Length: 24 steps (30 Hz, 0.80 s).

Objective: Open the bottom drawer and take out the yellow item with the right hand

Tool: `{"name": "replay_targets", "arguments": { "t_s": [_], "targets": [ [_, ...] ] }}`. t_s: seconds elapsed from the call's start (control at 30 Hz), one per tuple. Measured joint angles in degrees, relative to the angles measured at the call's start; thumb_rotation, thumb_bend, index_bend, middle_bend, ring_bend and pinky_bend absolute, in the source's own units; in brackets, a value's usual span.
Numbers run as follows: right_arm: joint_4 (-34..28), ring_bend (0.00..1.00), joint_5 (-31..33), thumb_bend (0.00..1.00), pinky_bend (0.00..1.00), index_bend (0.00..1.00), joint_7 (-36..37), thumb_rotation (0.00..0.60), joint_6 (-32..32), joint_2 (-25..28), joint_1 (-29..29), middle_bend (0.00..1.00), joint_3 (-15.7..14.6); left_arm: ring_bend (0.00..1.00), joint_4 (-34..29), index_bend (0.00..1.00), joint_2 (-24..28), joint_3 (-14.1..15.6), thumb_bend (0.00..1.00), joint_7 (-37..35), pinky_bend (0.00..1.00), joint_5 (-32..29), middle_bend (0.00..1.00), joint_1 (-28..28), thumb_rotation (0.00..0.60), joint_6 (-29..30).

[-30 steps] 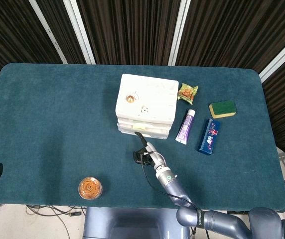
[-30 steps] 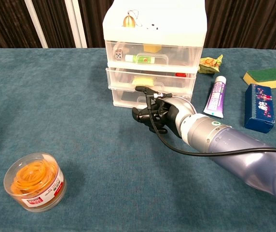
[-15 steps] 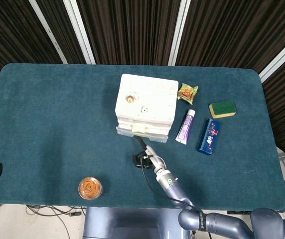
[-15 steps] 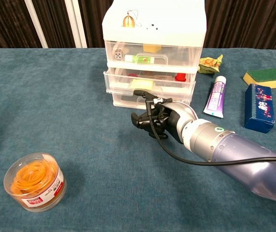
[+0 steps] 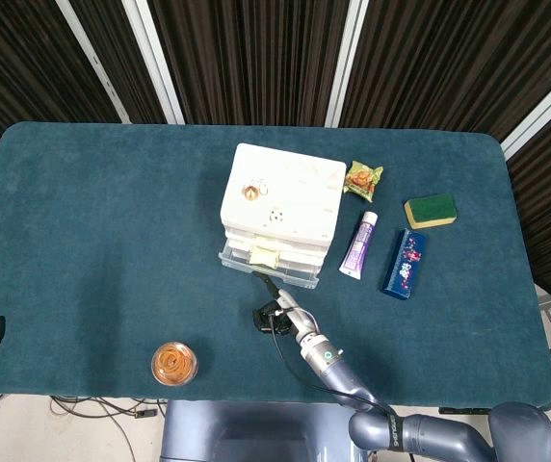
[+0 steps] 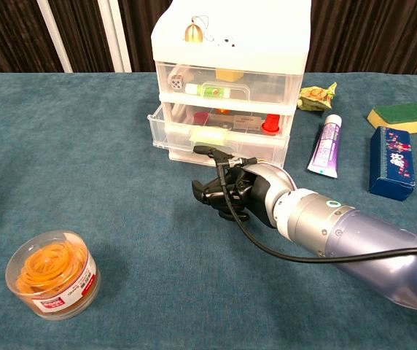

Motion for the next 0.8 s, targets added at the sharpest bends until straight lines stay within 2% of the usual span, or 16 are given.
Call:
{"name": "replay_targets", "arguments": {
  "t_s": [0.37,0.6,0.8],
  "targets": [
    [-1.0,1.0,-0.1,0.64,1.0,0.04,-0.9,0.6,1.0,0.9,-0.6,0.92,-0.7,0.0,-0.1,0.07,0.0,0.0,0.4,0.2,0.0,-0.3,0.0,0.0,0.6,-0.1],
    [-2.3,1.0,2.9,0.64,1.0,0.05,-8.5,0.6,4.5,0.7,-1.6,0.92,-1.3,0.0,-0.1,0.07,-0.1,0.0,0.4,0.3,0.0,-0.4,0.0,0.0,0.6,-0.2],
    [-6.4,1.0,4.2,0.64,1.0,0.06,-10.9,0.6,5.5,2.0,-2.7,0.92,-2.5,0.0,-0.1,0.07,-0.1,-0.1,0.4,0.3,0.0,-0.4,0.0,0.0,0.6,-0.2]
  ]
}}
